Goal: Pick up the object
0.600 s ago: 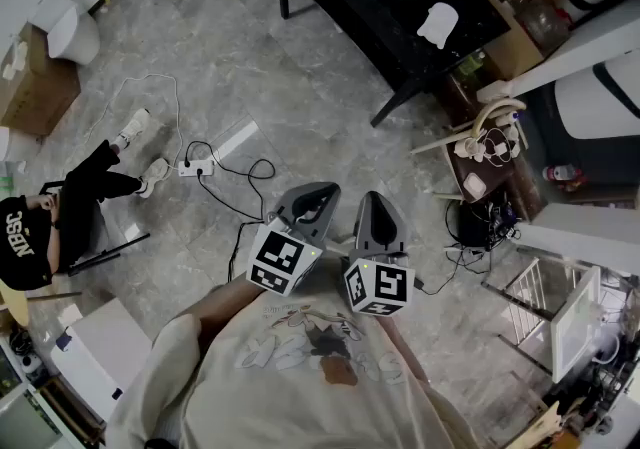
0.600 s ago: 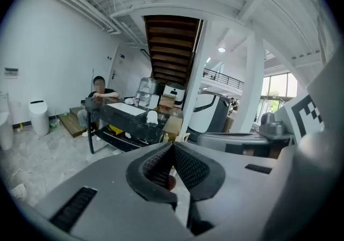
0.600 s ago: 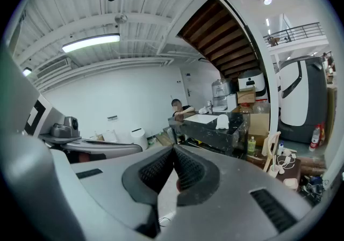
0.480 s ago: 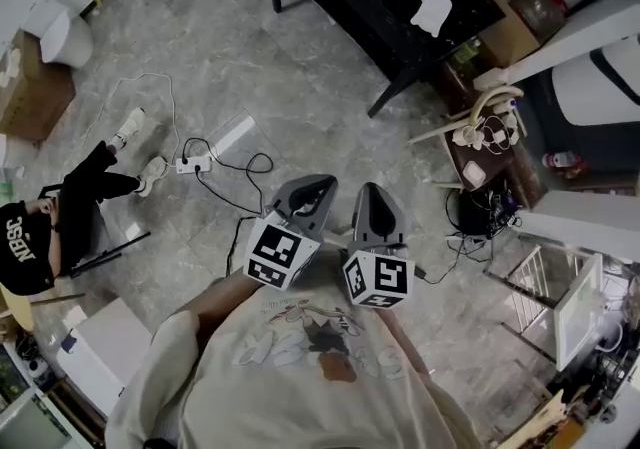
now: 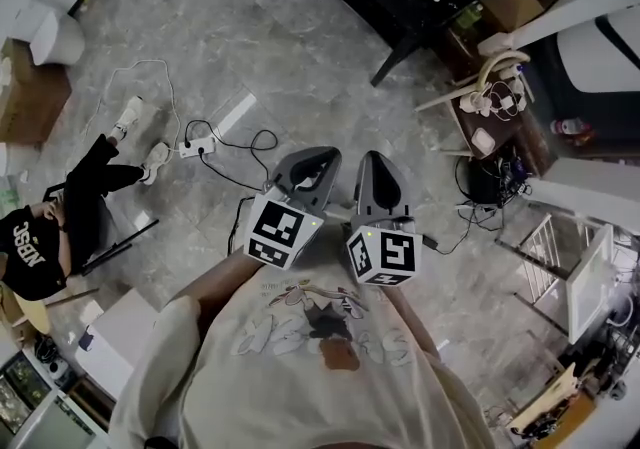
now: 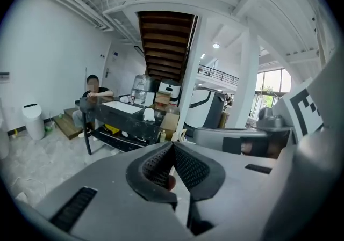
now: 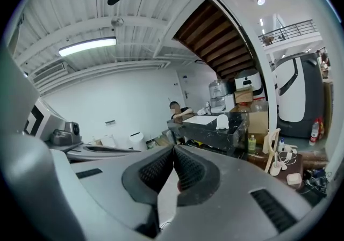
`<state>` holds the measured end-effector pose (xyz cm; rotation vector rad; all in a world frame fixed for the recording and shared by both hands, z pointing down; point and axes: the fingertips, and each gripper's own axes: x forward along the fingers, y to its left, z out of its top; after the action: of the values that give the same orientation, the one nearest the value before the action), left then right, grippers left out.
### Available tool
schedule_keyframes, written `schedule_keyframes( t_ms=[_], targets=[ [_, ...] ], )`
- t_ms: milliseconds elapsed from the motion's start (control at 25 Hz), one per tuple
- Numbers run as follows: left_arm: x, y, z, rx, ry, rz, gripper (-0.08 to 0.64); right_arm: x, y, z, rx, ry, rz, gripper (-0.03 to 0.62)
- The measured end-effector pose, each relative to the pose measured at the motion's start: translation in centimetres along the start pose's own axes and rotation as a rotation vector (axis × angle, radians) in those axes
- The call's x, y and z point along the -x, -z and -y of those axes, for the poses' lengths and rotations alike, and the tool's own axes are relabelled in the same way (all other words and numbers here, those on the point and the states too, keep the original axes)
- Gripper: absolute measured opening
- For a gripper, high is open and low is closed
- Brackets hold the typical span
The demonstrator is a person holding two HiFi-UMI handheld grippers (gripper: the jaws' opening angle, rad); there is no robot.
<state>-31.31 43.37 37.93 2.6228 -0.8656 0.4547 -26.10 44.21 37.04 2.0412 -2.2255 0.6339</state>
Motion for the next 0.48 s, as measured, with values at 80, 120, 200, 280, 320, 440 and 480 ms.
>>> schedule_keyframes(
  t_ms=[80, 120, 200, 280, 320, 440, 480],
  targets=[
    [-0.1, 0.0, -0.5, 0.007, -0.004, 0.0, 0.008, -0.3, 0.0, 0.2, -0.014, 0.004, 0.006, 0.018],
    [-0.1, 0.1, -0.6, 0.01, -0.005, 0.0, 0.007, -0.4, 0.1, 0.2, -0.02, 0.009, 0.003, 0.018],
    [0.1, 0.2, -1.0, 0.018, -0.005, 0.0, 0.008, -0.6, 0.5, 0.1, -0.023, 0.015, -0.009, 0.018],
    [0.4, 0.4, -1.4, 0.027, 0.002, -0.003, 0.008, -0.9, 0.7, -0.7, -0.019, 0.012, -0.016, 0.018],
    [0.6, 0.5, -1.7, 0.032, 0.006, -0.004, 0.008, -1.1, 0.8, -1.2, -0.016, 0.009, -0.018, 0.018],
    [1.2, 1.0, -2.3, 0.057, 0.023, -0.012, 0.007, -1.3, 1.0, -2.2, -0.007, 0.011, -0.022, 0.018],
    [1.3, 1.3, -2.5, 0.068, 0.027, -0.019, 0.008, -1.4, 1.0, -2.2, -0.006, 0.016, -0.022, 0.018]
  ],
)
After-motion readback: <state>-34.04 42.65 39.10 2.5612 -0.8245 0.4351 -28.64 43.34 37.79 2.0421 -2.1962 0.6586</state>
